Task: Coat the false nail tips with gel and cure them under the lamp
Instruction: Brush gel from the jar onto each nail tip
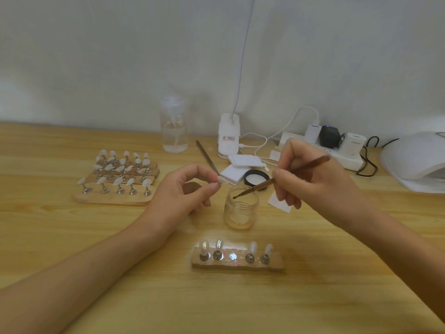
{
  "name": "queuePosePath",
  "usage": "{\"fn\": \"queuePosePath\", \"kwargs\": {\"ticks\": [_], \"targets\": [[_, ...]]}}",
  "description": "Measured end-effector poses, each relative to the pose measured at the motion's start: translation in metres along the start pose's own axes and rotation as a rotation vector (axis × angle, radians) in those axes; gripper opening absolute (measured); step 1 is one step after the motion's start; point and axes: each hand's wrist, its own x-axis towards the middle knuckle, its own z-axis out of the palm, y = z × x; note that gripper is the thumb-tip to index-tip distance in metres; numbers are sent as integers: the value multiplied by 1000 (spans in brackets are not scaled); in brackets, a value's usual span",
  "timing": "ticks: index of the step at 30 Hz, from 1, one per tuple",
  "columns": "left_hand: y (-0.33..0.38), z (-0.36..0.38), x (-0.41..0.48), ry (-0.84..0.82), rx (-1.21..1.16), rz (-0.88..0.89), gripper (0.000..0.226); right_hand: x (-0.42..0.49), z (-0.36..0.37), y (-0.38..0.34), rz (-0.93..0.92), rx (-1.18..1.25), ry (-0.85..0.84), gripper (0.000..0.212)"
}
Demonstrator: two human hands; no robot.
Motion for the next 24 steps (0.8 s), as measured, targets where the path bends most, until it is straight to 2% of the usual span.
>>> {"fn": "queuePosePath", "kwargs": {"ticks": [5, 13, 16, 24], "targets": [[2, -1, -2, 5, 3, 1, 6, 2, -15, 2, -14, 167, 123, 18], [3, -1, -6, -6, 74, 38, 9, 1, -5, 24, 205, 564, 294, 32], [3, -2, -7, -44, 128, 61, 14, -4, 4, 34, 281, 700, 349, 31], [2, -2, -6, -91, 152, 58, 15, -10, 13, 47, 337, 814, 248, 17]]}}
